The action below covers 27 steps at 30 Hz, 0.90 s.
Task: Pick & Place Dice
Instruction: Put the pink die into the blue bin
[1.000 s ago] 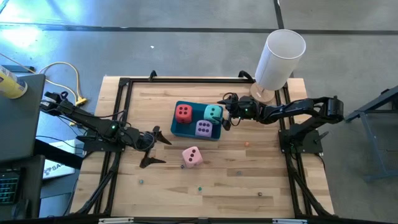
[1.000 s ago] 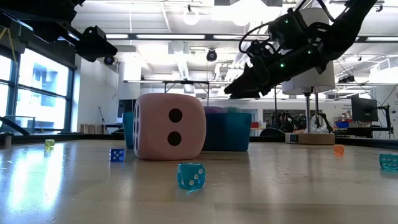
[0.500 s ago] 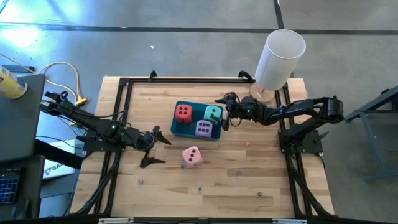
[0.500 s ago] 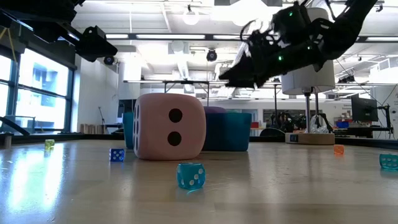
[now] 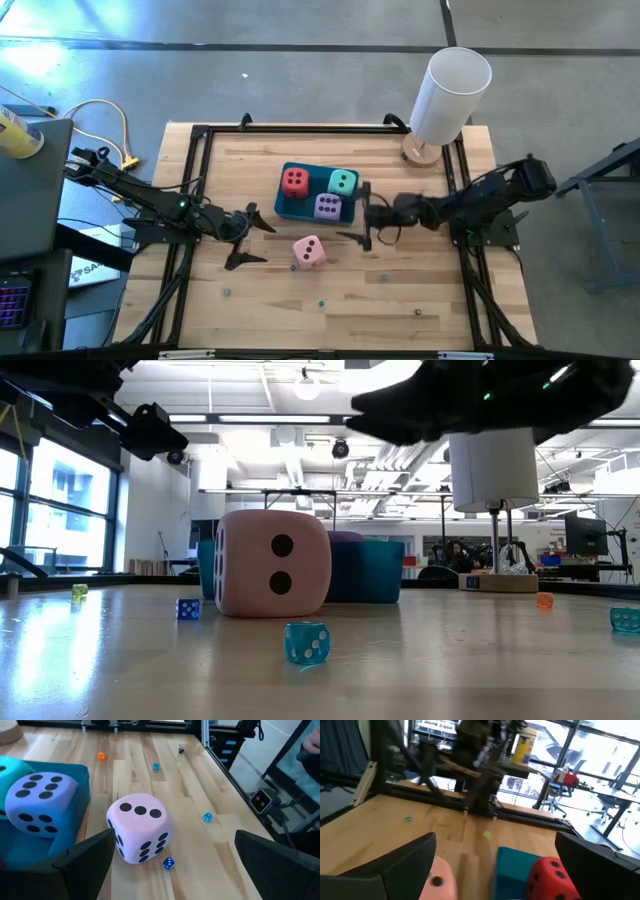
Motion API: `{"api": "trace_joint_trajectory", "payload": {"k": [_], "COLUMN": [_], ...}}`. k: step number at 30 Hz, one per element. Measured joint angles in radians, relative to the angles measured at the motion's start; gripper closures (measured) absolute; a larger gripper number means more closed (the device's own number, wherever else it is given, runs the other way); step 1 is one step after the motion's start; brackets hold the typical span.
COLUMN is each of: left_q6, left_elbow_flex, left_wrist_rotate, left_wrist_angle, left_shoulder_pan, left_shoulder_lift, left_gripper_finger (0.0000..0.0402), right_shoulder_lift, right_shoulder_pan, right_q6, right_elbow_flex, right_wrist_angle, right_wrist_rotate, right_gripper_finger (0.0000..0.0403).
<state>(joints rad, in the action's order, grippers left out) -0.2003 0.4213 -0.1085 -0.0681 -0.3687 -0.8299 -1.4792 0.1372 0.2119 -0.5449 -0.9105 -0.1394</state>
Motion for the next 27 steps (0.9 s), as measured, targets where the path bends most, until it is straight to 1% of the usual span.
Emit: {"api": "trace_joint_trajectory", "payload": {"k": [4,7,15,24,27], "left_q6": [-0.051,-0.06,-0.063,-0.062,-0.062], "left_elbow_flex": [0.0,0.0,0.0,0.0,0.0], "left_wrist_rotate": [0.0,0.0,0.0,0.0,0.0], "left_wrist_angle": [0.0,0.0,0.0,0.0,-0.001], "left_shoulder_pan": [0.0,0.0,0.0,0.0,0.0], "left_shoulder_lift": [0.0,0.0,0.0,0.0,0.0], "left_gripper_finger": [0.0002,0.0002,0.0002,0.0002,0.0002], "right_shoulder_lift": [0.0,0.0,0.0,0.0,0.0], "right_shoulder_pan": [0.098,0.146,0.238,0.339,0.363], "right_q6": [0.037,0.016,-0.101,-0.117,-0.151], "right_elbow_flex": [0.0,0.0,0.0,0.0,0.0], "right_wrist_angle": [-0.01,-0.036,-0.02,-0.02,-0.02], "right_wrist_rotate": [-0.122,-0.192,-0.195,-0.202,-0.203], "right_gripper_finger": [0.0003,0.0003,0.0003,0.0003,0.0003]}}
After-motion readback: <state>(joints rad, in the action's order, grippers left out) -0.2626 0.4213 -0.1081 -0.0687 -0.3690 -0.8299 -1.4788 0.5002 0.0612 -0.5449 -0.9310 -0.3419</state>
